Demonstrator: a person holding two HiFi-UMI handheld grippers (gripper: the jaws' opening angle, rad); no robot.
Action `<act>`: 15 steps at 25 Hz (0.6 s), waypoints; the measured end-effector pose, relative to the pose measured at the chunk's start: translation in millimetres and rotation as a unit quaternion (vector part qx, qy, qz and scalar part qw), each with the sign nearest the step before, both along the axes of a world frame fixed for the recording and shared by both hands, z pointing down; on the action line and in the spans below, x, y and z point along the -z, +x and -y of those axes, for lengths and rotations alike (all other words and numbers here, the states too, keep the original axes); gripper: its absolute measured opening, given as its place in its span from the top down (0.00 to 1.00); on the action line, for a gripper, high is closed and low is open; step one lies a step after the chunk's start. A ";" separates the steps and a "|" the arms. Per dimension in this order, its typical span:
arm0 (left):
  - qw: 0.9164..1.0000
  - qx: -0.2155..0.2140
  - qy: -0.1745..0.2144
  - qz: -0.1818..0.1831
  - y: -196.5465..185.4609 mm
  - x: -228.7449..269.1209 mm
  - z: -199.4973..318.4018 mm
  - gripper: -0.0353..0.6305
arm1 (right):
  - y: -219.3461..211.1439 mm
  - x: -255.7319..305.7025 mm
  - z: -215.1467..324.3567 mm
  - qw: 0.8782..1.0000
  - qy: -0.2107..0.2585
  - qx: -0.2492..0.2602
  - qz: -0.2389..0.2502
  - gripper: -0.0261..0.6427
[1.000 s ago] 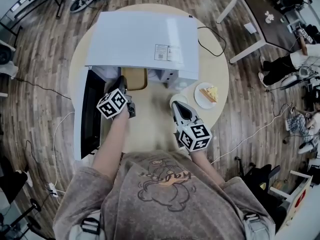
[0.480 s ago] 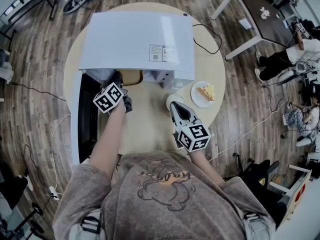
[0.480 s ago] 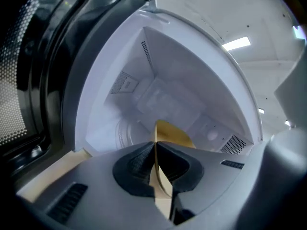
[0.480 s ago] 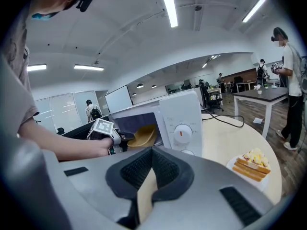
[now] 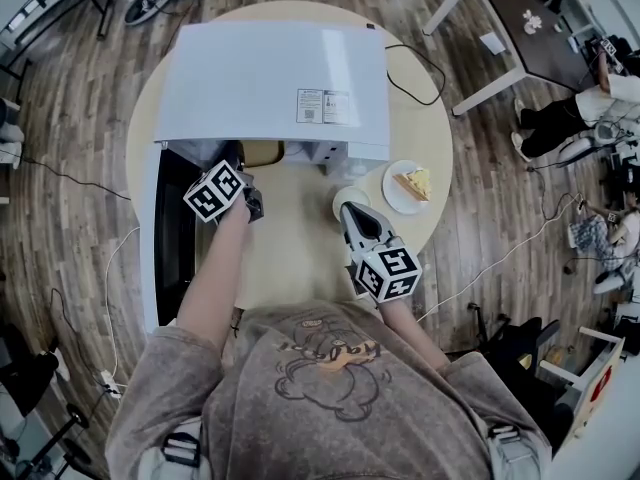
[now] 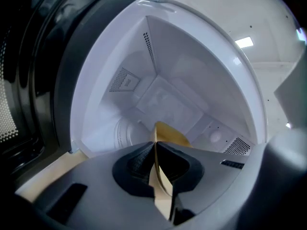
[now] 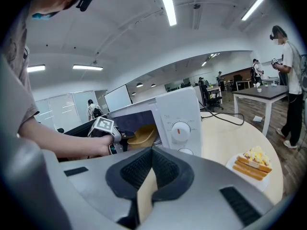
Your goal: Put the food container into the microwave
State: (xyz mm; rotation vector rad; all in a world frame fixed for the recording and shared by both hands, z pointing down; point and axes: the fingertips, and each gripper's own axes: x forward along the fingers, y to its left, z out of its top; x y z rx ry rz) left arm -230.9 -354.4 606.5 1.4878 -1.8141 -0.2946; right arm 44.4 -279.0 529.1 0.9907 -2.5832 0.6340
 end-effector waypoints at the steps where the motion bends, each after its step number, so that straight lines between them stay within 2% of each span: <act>1: 1.000 0.002 -0.002 0.001 -0.5 -0.5 -0.7 0.88 | 0.0 -0.3 0.4 1.000 0.000 0.000 0.000 0.96; 5: 1.000 0.010 -0.019 0.007 -4.6 -5.0 -4.8 0.88 | -1.1 -1.5 2.5 1.000 -0.001 0.002 0.001 0.96; 15: 1.000 0.010 0.000 0.009 0.8 12.7 -13.0 0.88 | -5.3 -2.0 0.3 1.000 0.001 0.013 0.005 0.96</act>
